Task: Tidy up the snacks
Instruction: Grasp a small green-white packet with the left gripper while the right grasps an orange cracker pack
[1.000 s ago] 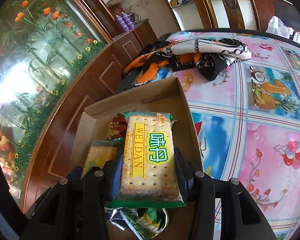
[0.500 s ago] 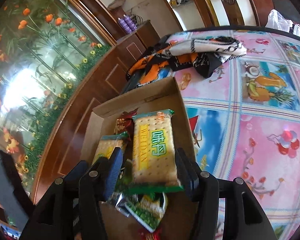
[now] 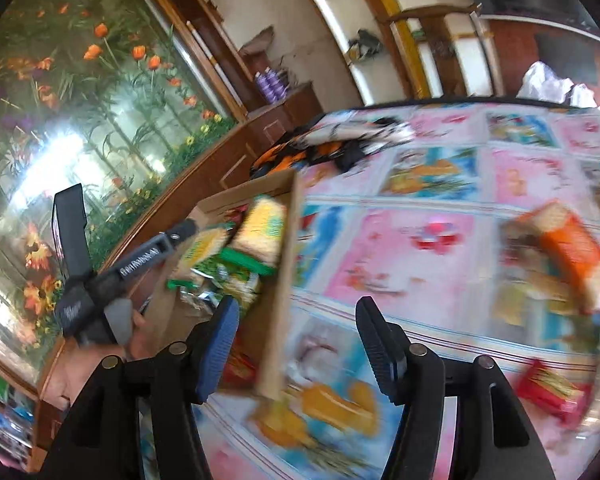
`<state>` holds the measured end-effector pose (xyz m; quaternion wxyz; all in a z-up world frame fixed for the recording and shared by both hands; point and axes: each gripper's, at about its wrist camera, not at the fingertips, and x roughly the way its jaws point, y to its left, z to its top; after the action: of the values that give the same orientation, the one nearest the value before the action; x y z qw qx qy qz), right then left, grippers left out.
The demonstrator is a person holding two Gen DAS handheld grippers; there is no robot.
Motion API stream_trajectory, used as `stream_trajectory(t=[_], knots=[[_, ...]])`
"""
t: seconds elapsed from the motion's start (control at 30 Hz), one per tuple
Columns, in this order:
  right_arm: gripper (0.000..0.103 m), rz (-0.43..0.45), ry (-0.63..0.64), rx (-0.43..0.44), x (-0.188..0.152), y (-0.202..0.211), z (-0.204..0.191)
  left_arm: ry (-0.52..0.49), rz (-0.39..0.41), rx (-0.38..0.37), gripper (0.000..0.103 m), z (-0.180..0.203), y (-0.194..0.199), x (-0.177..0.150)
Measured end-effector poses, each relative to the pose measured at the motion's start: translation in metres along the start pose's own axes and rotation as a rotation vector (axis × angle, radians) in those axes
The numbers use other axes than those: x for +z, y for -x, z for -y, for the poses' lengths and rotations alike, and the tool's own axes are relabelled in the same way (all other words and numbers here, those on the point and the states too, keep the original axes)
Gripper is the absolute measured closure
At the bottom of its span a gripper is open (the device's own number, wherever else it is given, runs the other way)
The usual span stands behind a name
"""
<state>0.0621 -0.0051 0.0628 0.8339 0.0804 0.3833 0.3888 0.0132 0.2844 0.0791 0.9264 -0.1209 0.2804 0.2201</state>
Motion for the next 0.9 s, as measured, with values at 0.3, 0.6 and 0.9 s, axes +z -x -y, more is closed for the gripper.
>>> stream_trajectory(t=[0.3, 0.6, 0.9], knots=[[0.035, 0.188, -0.192, -0.088, 0.007, 0.079, 0.1, -0.053, 0.12, -0.015, 0.011, 0.024, 0.028, -0.002], [0.035, 0.234, -0.278, -0.102, 0.008, 0.107, 0.135, -0.398, -0.069, -0.385, 0.011, 0.128, 0.077, -0.042], [0.035, 0.264, -0.355, -0.079, 0.005, 0.122, 0.15, -0.766, -0.339, -0.665, 0.024, 0.218, 0.095, -0.147]])
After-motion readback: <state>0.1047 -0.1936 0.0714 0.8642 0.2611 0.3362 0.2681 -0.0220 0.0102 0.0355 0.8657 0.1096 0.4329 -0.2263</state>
